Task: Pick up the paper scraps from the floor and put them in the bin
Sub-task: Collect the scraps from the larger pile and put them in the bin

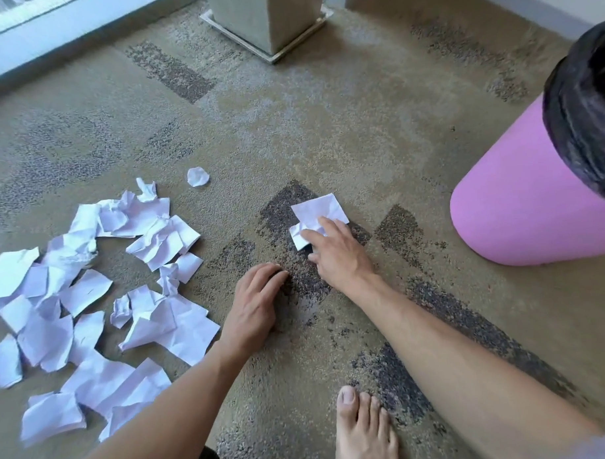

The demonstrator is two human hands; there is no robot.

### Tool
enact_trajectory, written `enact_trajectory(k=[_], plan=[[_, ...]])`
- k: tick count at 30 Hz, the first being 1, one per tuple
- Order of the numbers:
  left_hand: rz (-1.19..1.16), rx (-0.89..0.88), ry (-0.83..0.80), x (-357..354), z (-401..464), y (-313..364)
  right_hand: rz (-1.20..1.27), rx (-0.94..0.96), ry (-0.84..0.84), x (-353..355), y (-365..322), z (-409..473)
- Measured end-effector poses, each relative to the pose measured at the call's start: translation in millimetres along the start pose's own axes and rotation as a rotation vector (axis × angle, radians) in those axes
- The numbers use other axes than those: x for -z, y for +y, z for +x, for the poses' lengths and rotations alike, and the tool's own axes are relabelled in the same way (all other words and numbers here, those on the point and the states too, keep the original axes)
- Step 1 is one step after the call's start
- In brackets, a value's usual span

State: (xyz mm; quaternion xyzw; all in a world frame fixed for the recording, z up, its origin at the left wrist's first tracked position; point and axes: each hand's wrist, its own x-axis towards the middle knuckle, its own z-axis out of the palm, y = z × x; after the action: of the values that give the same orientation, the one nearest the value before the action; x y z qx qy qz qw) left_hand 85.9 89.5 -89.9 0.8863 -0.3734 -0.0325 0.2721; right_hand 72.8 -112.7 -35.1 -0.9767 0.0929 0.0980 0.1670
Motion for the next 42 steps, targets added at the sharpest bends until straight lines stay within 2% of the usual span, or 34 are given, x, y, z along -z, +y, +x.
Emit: enact_trajectory(k=[5, 14, 16, 19, 22, 27, 31, 33, 35, 39, 42], plan=[[0.067, 0.031, -0.015, -1.0, 1.8, -2.0, 0.053, -0.027, 0.133, -0.7, -4.8, 0.7], [0.047, 0.081, -0.098, -1.9, 2.3, -1.0, 0.478, -0.320, 0.246, -2.3, -7.5, 0.2], [0.022, 0.089, -0.073, -1.2, 3.0, -0.3, 0.471, -0.329, 0.260, -1.9, -7.8, -1.7], [-0.052, 0.137, 0.049, 1.5, 6.2, 6.9, 0.365, -0.295, 0.321, 3.0, -2.2, -6.4], [-0.132, 0.262, 0.133, 5.2, 20.2, 26.3, 0.441, -0.264, 0.382, 12.2, 11.9, -9.7], [-0.211, 0.531, 0.035, 15.1, 62.3, 58.5, 0.593, -0.254, 0.453, 26.5, 31.5, -16.0], [-0.213, 0.763, -0.071, 15.4, 101.4, 70.2, 0.820, -0.388, 0.496, 34.3, 34.7, -18.2], [-0.156, 0.794, -0.112, 13.6, 118.2, 68.5, 1.009, -0.466, 0.486, 34.7, 36.7, -19.6], [-0.074, 0.765, -0.167, 11.9, 128.5, 64.8, 1.135, -0.541, 0.407, 30.3, 37.2, -24.1], [0.015, 0.687, -0.234, 7.8, 131.8, 57.9, 1.069, -0.522, 0.173, 12.0, 29.3, -32.4], [-0.044, 0.636, -0.246, 7.2, 129.1, 52.0, 0.980, -0.513, 0.129, -0.3, 19.9, -31.7]])
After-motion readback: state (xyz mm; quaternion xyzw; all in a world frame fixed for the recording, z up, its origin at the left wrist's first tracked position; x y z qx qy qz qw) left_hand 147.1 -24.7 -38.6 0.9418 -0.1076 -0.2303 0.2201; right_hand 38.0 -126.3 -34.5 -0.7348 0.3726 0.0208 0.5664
